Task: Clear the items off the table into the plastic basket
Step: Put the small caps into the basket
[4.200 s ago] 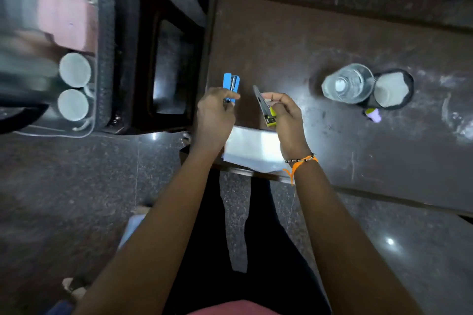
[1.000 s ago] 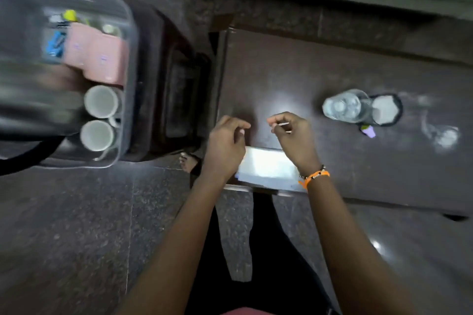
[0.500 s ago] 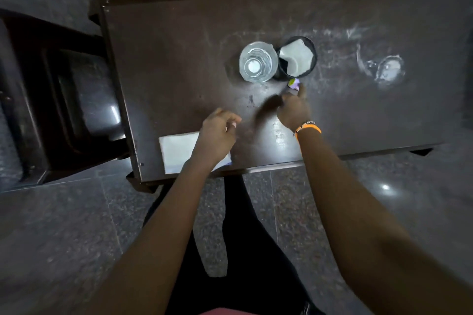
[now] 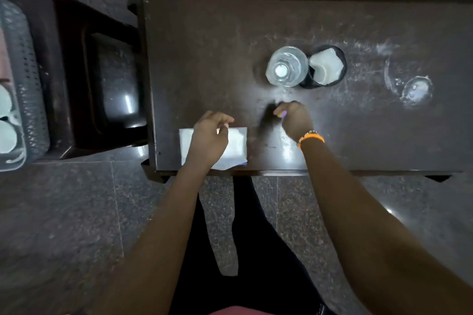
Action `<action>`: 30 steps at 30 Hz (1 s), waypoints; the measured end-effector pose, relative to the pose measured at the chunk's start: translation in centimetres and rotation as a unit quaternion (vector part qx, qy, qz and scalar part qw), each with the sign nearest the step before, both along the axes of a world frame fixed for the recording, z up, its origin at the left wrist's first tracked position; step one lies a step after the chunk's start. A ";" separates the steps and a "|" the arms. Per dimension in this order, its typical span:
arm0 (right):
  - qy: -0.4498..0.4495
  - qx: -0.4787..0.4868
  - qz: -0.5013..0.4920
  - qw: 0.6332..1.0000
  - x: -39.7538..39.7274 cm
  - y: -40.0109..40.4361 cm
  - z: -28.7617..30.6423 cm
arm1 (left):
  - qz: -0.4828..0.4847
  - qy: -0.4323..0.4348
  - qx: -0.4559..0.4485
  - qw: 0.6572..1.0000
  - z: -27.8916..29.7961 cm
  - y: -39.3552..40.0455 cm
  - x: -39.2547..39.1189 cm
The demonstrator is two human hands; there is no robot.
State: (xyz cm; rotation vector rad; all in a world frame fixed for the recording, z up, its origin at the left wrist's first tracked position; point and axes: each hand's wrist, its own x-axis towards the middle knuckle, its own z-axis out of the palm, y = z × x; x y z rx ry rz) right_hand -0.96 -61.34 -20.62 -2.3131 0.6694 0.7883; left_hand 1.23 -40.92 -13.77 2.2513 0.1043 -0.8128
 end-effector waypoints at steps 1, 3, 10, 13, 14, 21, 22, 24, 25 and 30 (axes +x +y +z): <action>-0.025 0.036 0.019 0.999 0.2 2.5 0.7 | 0.035 -0.009 0.007 0.999 0.5 1.7 0.3; -0.074 0.077 0.046 0.993 0.2 5.8 1.9 | 0.091 -0.018 0.011 0.996 1.1 3.1 0.7; -0.153 0.217 0.100 0.959 6.4 20.8 7.5 | 0.264 -0.073 0.020 0.961 4.3 13.7 3.2; -0.194 0.240 0.105 0.946 10.7 26.4 9.7 | 0.301 -0.103 0.026 0.948 5.5 18.6 4.8; -0.210 0.241 0.103 0.942 12.1 28.2 10.3 | 0.309 -0.111 0.032 0.944 5.7 20.3 5.5; -0.293 0.205 0.110 0.927 20.8 38.5 10.9 | 0.273 -0.155 0.076 0.946 6.4 28.9 10.2; -0.307 0.190 0.110 0.926 22.0 39.7 10.9 | 0.255 -0.156 0.072 0.952 6.2 29.9 10.9; -0.323 0.158 0.117 0.926 24.1 41.9 10.9 | 0.210 -0.152 0.065 0.964 5.8 31.4 12.2; -0.325 0.138 0.129 0.926 25.2 42.8 10.8 | 0.185 -0.149 0.064 0.969 5.5 32.0 12.7; -0.290 -0.018 0.227 0.930 29.1 45.1 9.6 | 0.105 -0.138 0.084 0.981 4.2 34.2 14.2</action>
